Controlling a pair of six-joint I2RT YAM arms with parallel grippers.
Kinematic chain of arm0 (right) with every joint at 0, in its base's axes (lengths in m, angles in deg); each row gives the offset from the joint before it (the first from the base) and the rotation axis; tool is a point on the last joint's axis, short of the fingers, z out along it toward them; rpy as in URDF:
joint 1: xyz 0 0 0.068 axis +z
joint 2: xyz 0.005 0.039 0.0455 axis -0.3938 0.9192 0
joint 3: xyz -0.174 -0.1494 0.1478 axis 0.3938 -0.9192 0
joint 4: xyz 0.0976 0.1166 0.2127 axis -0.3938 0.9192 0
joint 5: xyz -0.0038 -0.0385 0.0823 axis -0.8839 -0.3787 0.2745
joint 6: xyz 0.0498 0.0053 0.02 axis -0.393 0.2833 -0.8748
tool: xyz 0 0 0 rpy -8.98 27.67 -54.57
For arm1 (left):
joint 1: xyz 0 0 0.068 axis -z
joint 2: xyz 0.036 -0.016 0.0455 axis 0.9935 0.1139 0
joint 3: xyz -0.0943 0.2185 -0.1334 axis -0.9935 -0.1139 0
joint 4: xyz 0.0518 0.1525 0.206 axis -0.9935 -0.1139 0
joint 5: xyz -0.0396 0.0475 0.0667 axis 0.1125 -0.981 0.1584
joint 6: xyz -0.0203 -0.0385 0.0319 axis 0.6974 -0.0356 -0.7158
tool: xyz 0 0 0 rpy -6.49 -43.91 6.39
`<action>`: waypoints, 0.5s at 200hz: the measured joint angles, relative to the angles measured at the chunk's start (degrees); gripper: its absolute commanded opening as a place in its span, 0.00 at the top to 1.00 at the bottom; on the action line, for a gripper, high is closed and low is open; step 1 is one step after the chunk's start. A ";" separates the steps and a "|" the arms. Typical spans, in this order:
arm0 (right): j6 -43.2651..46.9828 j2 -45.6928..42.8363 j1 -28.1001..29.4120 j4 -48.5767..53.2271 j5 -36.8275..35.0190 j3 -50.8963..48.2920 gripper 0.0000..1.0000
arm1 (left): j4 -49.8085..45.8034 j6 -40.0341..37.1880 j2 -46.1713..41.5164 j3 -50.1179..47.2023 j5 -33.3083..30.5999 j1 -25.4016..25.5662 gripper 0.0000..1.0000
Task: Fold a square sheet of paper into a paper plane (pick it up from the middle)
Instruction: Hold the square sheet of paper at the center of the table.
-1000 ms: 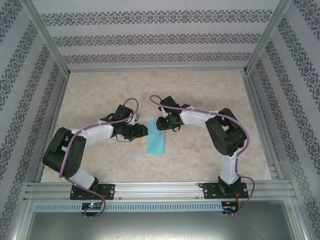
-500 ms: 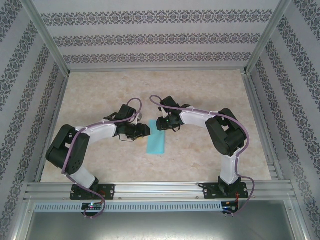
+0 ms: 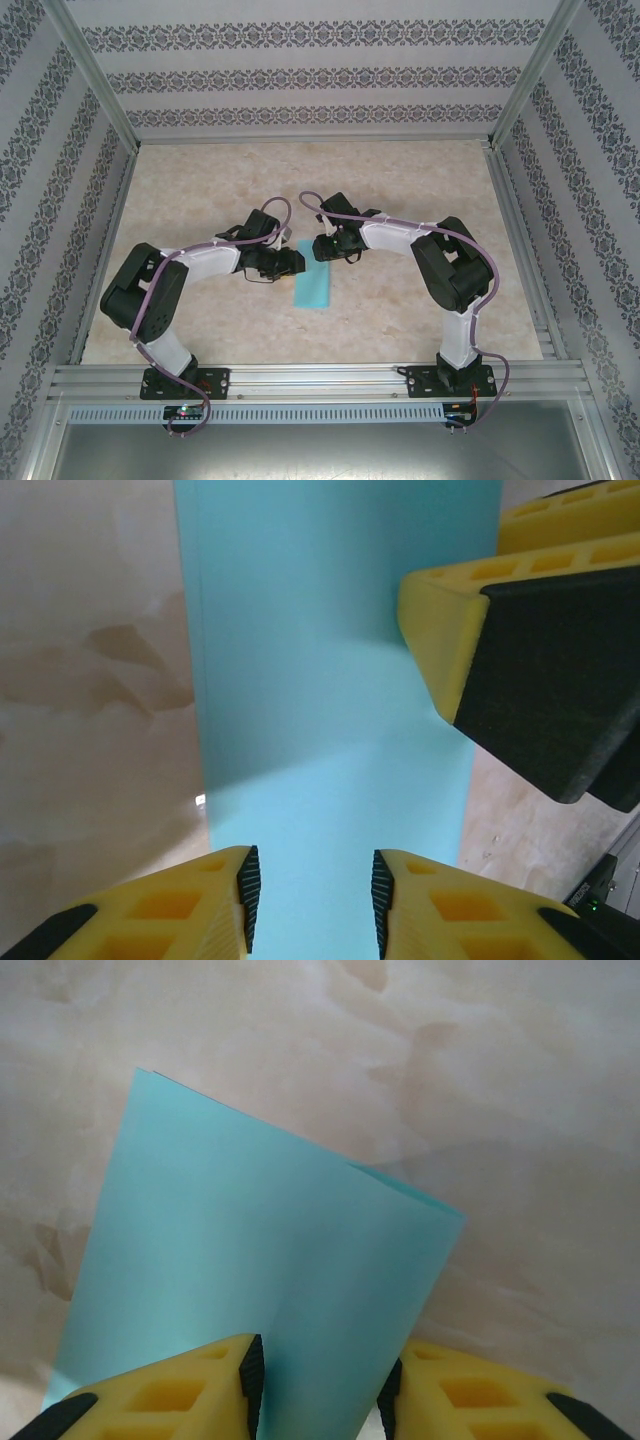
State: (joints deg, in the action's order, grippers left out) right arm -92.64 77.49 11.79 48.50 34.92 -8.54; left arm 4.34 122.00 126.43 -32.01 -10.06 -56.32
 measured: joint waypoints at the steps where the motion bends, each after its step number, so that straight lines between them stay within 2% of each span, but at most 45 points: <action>1: 0.00 0.00 0.00 0.00 0.00 0.00 0.62 | 0.02 0.00 0.02 0.00 0.02 0.02 0.62; 100: 0.00 -0.02 0.00 -0.02 0.04 -0.02 0.62 | 1.22 -0.04 2.36 0.20 0.59 0.94 0.68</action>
State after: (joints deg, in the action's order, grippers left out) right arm -92.64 77.47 11.79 48.48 34.97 -8.56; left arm 5.57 121.96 128.79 -31.81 -9.47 -55.38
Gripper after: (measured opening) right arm 0.379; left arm 0.331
